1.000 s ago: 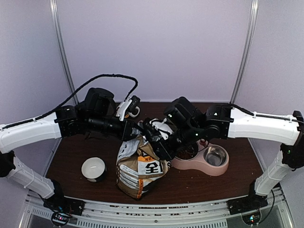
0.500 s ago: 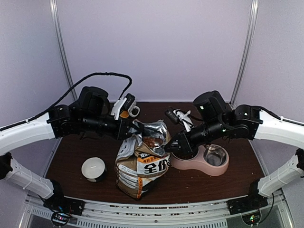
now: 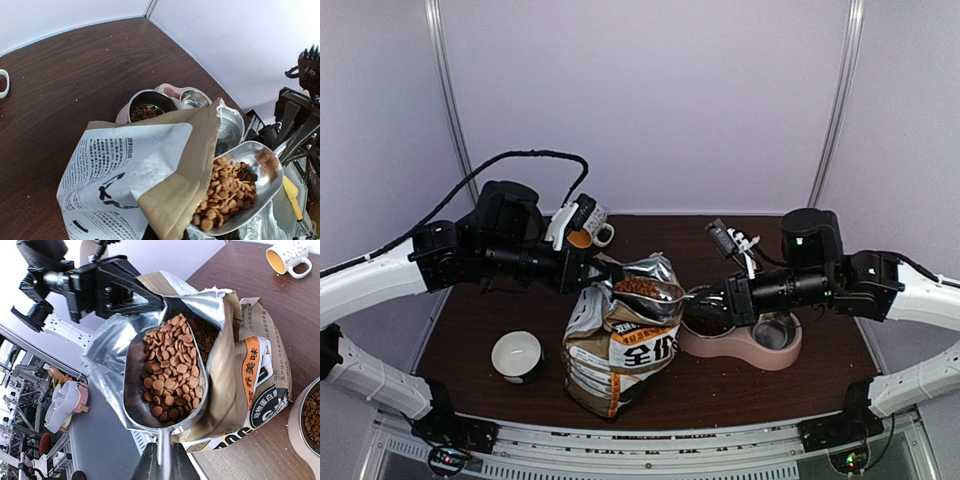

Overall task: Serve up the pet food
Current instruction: Collect the pet food from the pet food bag.

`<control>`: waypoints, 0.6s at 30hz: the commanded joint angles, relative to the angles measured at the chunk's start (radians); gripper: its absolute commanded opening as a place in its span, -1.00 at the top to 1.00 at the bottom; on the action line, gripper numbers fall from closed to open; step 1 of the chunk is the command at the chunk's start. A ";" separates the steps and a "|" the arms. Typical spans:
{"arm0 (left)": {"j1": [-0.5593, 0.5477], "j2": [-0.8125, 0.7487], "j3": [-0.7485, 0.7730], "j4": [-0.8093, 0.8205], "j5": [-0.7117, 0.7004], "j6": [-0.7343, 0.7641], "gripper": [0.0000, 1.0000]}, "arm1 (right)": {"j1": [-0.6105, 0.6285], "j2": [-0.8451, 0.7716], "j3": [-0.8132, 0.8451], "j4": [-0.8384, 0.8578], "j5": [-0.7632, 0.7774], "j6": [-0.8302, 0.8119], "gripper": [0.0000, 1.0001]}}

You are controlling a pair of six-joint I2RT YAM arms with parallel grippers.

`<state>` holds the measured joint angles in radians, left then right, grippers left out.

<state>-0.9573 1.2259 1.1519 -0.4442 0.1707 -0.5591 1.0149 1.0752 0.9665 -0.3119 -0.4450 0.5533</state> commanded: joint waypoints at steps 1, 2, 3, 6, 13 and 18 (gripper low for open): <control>0.004 -0.068 0.027 0.130 -0.007 0.018 1.00 | -0.002 -0.081 -0.027 0.117 0.048 -0.067 1.00; 0.004 -0.067 0.030 0.130 -0.006 0.020 1.00 | -0.002 -0.082 -0.026 0.099 0.053 -0.089 1.00; 0.005 -0.063 0.033 0.130 -0.005 0.021 1.00 | -0.002 -0.077 -0.019 0.082 0.054 -0.114 1.00; 0.005 -0.056 0.045 0.130 0.002 0.025 1.00 | -0.002 -0.046 0.018 0.023 0.048 -0.175 1.00; 0.005 -0.043 0.063 0.123 0.010 0.027 1.00 | 0.003 0.019 0.107 -0.100 0.044 -0.289 1.00; 0.004 -0.048 0.068 0.107 -0.020 0.011 1.00 | 0.007 0.023 0.133 -0.151 0.061 -0.329 1.00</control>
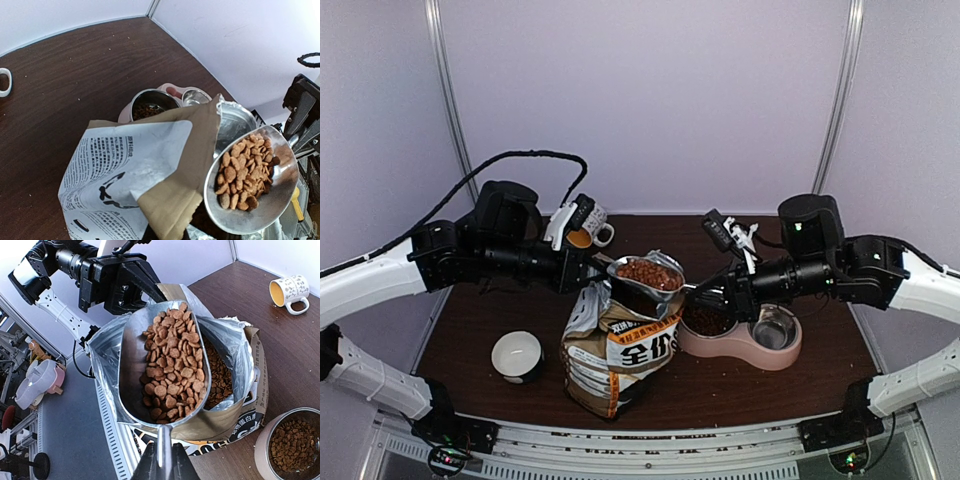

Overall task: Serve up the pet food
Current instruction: Collect the pet food from the pet food bag, then place the pet food in the pet food bowl.

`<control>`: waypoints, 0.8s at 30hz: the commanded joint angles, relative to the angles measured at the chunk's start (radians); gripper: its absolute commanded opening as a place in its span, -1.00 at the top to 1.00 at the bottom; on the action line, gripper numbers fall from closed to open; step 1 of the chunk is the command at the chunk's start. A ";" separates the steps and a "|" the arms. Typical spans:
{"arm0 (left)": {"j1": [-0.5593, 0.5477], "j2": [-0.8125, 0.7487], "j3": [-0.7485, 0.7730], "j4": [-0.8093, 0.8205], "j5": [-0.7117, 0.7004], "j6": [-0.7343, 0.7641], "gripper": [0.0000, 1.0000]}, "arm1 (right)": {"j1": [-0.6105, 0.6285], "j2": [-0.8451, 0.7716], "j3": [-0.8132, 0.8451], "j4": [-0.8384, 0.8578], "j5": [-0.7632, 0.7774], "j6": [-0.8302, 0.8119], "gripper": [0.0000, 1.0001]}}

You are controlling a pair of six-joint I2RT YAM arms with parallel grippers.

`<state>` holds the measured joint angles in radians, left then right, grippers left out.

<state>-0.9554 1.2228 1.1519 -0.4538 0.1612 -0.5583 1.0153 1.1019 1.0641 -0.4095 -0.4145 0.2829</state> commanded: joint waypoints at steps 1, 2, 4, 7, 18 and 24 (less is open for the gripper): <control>0.003 -0.045 0.073 0.106 -0.024 0.003 1.00 | 0.009 -0.010 0.038 -0.052 0.040 -0.057 1.00; 0.005 -0.044 0.078 0.099 -0.035 -0.004 1.00 | 0.012 -0.016 0.038 -0.046 0.049 -0.054 1.00; 0.010 -0.044 0.076 0.096 -0.045 -0.011 1.00 | 0.021 -0.034 0.036 -0.023 0.074 -0.047 1.00; 0.016 -0.042 0.070 0.100 -0.051 -0.022 1.00 | 0.034 -0.054 0.041 -0.005 0.112 -0.038 1.00; 0.024 -0.044 0.066 0.105 -0.070 -0.034 1.00 | 0.052 -0.119 0.108 -0.079 0.281 -0.044 1.00; 0.027 -0.041 0.066 0.108 -0.070 -0.037 1.00 | 0.050 -0.140 0.154 -0.196 0.454 -0.022 1.00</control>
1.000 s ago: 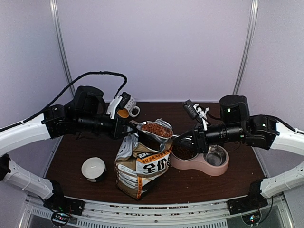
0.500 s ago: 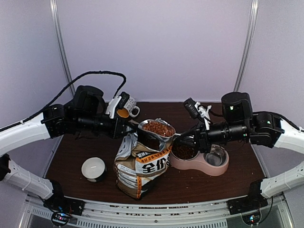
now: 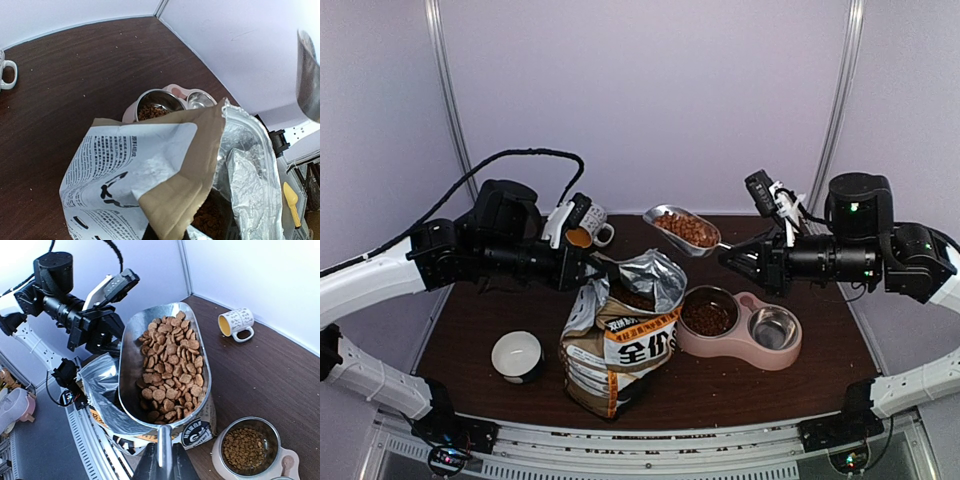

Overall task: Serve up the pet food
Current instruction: Place the pet food in the pet food bowl.

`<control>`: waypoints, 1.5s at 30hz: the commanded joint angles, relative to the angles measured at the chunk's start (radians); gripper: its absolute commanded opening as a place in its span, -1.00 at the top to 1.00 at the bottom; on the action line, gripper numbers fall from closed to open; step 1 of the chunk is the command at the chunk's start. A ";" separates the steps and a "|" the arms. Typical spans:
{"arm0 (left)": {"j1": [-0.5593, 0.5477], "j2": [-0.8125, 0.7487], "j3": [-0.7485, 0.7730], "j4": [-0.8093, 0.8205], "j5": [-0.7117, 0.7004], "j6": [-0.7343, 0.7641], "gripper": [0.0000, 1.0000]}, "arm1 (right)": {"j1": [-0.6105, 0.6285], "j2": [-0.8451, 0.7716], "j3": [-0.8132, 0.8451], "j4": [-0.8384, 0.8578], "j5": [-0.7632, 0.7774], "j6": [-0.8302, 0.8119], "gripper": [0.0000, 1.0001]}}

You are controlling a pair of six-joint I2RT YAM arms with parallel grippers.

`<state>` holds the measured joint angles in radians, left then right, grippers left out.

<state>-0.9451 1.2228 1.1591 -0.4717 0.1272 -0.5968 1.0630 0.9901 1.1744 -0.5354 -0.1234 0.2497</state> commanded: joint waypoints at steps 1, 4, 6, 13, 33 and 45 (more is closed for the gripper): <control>0.018 -0.042 0.058 0.126 -0.037 0.001 1.00 | -0.002 -0.034 0.042 -0.088 0.188 0.019 1.00; 0.019 -0.043 0.055 0.127 -0.038 -0.001 1.00 | -0.030 -0.064 0.025 -0.131 0.241 0.052 1.00; 0.020 -0.043 0.053 0.128 -0.038 0.000 1.00 | -0.056 -0.091 -0.003 -0.151 0.263 0.074 1.00; 0.022 -0.046 0.047 0.133 -0.038 0.003 1.00 | -0.085 -0.185 -0.121 -0.191 0.356 0.109 1.00; 0.039 -0.059 0.016 0.154 -0.031 0.025 1.00 | -0.085 -0.400 -0.378 -0.331 0.435 0.345 1.00; 0.046 -0.063 0.007 0.157 -0.027 0.032 1.00 | -0.084 -0.484 -0.432 -0.448 0.392 0.448 1.00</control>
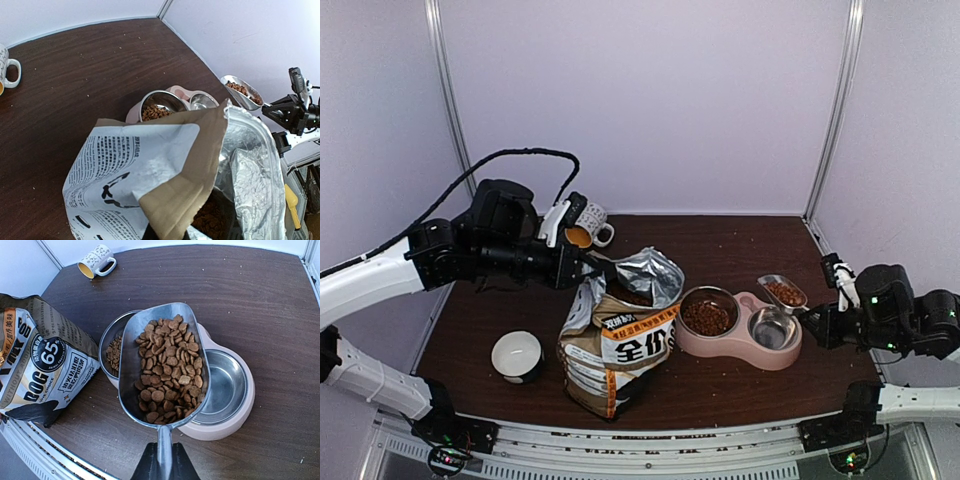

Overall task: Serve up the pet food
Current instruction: Place the pet food in the pet food bowl.

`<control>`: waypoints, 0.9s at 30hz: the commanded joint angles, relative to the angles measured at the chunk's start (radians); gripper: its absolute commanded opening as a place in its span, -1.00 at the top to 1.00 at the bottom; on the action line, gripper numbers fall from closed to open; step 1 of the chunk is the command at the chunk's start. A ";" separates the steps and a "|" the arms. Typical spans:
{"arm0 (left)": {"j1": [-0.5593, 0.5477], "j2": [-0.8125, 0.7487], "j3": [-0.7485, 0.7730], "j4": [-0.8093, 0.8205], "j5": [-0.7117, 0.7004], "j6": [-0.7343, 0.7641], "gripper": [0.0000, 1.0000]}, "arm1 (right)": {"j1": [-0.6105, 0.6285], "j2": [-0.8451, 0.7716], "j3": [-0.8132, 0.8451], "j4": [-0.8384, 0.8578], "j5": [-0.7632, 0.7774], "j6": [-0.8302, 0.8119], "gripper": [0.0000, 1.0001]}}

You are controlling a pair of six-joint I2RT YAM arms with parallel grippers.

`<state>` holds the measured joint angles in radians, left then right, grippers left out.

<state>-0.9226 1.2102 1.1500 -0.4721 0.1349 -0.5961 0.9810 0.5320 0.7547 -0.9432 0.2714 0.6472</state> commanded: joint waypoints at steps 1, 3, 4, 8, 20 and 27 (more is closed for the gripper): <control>0.024 -0.050 0.016 0.158 -0.033 0.031 1.00 | -0.002 -0.029 -0.014 -0.052 -0.004 0.058 1.00; 0.025 -0.047 0.016 0.159 -0.031 0.033 1.00 | -0.002 -0.034 -0.020 -0.065 -0.014 0.070 1.00; 0.025 -0.046 0.017 0.160 -0.028 0.033 1.00 | -0.001 -0.036 -0.023 -0.072 -0.019 0.075 1.00; 0.027 -0.041 0.020 0.159 -0.022 0.036 1.00 | -0.002 -0.041 -0.035 -0.103 -0.044 0.103 1.00; 0.033 -0.038 0.023 0.164 -0.005 0.042 1.00 | -0.002 -0.018 -0.051 -0.175 -0.090 0.149 1.00; 0.036 -0.048 0.014 0.165 -0.006 0.042 1.00 | -0.002 0.059 -0.026 -0.202 -0.108 0.141 1.00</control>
<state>-0.9108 1.2098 1.1500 -0.4725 0.1570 -0.5808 0.9810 0.5507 0.7071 -1.1294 0.1768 0.7856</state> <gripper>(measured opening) 0.020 0.085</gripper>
